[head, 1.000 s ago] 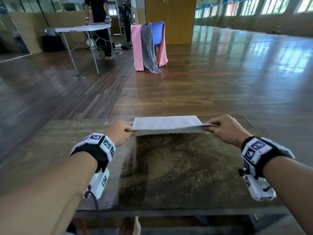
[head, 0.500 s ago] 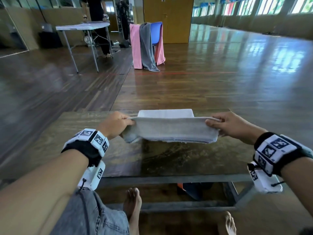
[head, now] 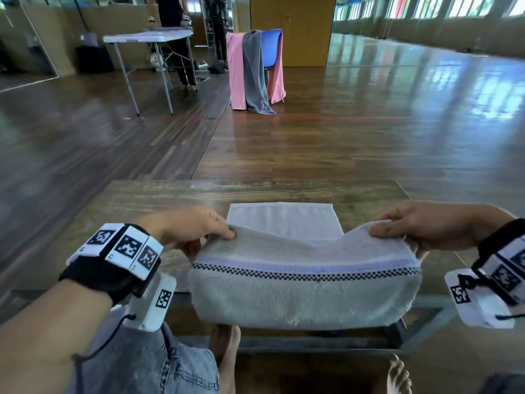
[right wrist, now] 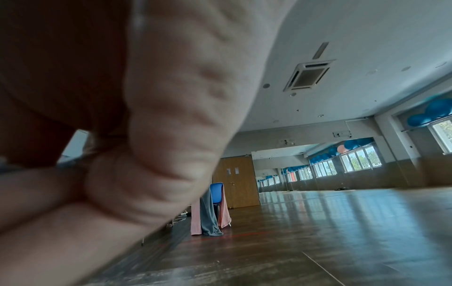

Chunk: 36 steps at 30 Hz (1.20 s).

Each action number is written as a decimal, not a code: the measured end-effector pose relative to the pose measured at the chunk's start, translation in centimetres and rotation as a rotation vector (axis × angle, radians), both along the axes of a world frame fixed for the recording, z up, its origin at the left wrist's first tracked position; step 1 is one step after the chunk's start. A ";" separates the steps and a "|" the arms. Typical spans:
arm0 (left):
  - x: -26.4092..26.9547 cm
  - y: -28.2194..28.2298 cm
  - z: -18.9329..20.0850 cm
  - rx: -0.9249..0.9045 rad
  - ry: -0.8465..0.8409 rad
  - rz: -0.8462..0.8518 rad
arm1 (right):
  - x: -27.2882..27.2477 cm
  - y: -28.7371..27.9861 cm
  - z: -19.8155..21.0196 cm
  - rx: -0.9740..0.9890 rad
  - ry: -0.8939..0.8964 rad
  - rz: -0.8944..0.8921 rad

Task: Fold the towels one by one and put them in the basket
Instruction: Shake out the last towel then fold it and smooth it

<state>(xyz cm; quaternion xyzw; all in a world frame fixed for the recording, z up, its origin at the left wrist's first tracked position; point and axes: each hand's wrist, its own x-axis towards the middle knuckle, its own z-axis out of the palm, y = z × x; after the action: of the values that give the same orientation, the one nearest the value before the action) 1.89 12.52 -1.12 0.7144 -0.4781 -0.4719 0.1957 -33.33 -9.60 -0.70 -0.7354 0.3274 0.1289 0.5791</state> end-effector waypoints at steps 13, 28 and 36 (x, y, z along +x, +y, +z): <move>6.6 -12.8 -9.5 -0.387 -0.504 0.440 | 11.6 -10.0 -10.3 -0.772 -0.085 -0.435; 3.6 -17.1 -10.9 -0.514 -0.608 0.338 | 14.5 -9.7 -13.0 -0.867 0.007 -0.400; -5.5 -16.3 -7.2 -0.868 -0.400 0.002 | 14.0 -3.9 -8.5 -0.777 -0.465 -0.514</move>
<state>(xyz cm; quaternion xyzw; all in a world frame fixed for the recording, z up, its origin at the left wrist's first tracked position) -3.61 -3.78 -8.33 0.6439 -0.6588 -0.0816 0.3804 -19.36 -13.54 -9.24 -0.8013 0.3836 -0.3154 0.3337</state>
